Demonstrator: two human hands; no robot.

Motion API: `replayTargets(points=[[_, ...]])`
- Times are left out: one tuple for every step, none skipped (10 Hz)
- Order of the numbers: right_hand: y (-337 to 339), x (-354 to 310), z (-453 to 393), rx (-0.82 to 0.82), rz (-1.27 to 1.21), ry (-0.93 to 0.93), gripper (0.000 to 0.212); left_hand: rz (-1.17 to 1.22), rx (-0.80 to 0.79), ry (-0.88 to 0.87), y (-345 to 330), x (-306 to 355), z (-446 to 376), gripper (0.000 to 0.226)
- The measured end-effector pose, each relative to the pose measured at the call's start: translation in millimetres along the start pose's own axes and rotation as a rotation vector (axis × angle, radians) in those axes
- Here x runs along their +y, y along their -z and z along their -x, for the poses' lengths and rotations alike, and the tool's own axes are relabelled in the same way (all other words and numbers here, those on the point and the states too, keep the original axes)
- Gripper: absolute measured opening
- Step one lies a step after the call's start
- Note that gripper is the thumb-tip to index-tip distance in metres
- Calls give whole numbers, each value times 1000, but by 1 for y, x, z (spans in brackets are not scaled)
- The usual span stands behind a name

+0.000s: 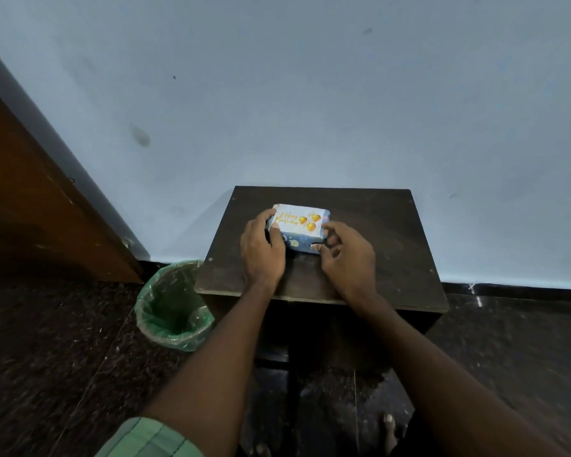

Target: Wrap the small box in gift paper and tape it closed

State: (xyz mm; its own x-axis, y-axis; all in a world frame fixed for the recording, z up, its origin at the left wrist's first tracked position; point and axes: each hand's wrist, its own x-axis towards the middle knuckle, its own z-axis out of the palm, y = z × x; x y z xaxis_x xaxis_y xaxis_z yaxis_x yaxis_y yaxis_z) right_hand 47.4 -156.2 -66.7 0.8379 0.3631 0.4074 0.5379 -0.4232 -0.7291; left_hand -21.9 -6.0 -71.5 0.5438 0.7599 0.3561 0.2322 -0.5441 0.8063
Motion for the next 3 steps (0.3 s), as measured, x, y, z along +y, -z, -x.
replayTargets(points=[[4,-4,-6,2,11,-25,37,-90,-27,-13,6,11,-6,35],[10,-11,-4,8,74,-29,30,-291,-12,-56,20,23,-2,34],[27,-33,-16,-38,106,-66,25,-345,-83,-137,40,47,-9,32]])
